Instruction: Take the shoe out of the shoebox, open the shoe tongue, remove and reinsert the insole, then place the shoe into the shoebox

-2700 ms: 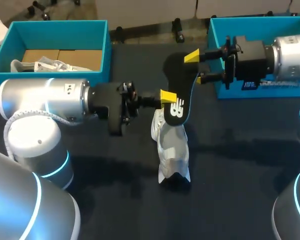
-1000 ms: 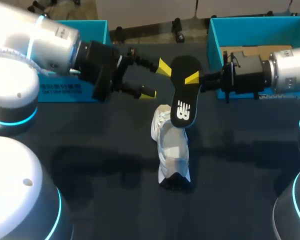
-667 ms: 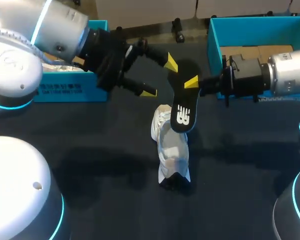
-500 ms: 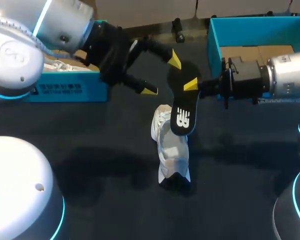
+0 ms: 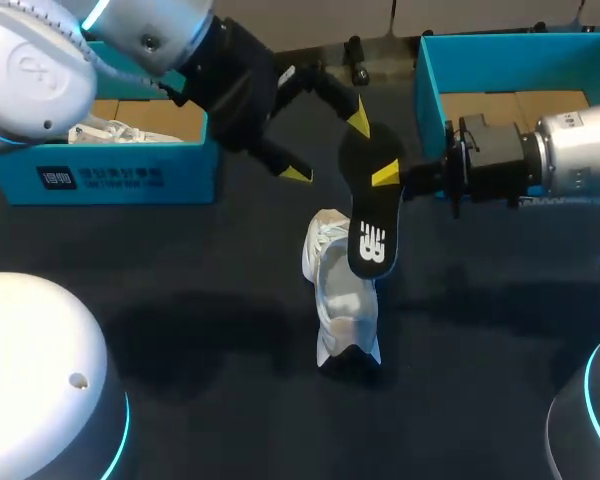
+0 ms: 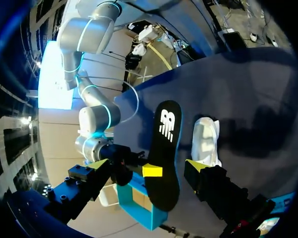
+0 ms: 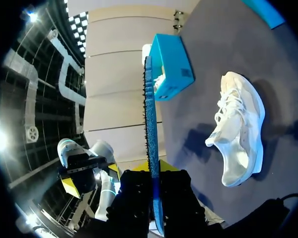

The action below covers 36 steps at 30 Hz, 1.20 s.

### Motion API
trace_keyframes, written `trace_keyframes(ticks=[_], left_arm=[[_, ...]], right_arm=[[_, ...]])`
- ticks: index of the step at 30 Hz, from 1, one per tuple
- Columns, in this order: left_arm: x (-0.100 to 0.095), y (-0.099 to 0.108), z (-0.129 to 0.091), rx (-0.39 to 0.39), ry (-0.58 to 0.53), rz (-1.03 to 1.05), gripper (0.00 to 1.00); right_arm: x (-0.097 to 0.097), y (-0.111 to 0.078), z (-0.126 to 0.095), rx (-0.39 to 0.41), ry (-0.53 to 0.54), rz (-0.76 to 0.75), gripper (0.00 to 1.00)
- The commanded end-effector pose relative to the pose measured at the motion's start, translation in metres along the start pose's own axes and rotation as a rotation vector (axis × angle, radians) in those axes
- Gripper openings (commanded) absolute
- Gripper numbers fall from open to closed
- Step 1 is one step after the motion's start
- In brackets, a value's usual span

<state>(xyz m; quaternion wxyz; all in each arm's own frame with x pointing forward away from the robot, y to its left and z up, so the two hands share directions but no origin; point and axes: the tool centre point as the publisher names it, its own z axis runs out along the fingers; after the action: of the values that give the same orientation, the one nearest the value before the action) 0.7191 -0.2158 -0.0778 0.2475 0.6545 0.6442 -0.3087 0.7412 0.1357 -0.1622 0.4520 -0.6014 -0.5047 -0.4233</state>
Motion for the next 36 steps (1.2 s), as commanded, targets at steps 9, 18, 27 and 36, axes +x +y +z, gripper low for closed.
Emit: trace_keyframes(ticks=[9, 18, 27, 36], left_arm=[[-0.012, -0.002, -0.015, -0.072, 0.257, -0.085, 1.0], [-0.002, 0.007, -0.014, -0.078, 0.419, -0.161, 1.0], [-0.009, 0.02, -0.008, -0.101, 0.528, -0.145, 1.0], [-0.023, 0.032, -0.001, -0.098, 0.611, -0.047, 1.0]], right_arm=[[-0.002, 0.0, 0.009, 0.024, -0.007, 0.01, 0.0], [-0.002, 0.004, 0.02, 0.029, -0.008, 0.021, 0.0], [-0.004, 0.008, 0.028, 0.043, -0.008, 0.012, 0.0], [-0.004, 0.006, 0.031, 0.055, 0.0, 0.01, 0.0]])
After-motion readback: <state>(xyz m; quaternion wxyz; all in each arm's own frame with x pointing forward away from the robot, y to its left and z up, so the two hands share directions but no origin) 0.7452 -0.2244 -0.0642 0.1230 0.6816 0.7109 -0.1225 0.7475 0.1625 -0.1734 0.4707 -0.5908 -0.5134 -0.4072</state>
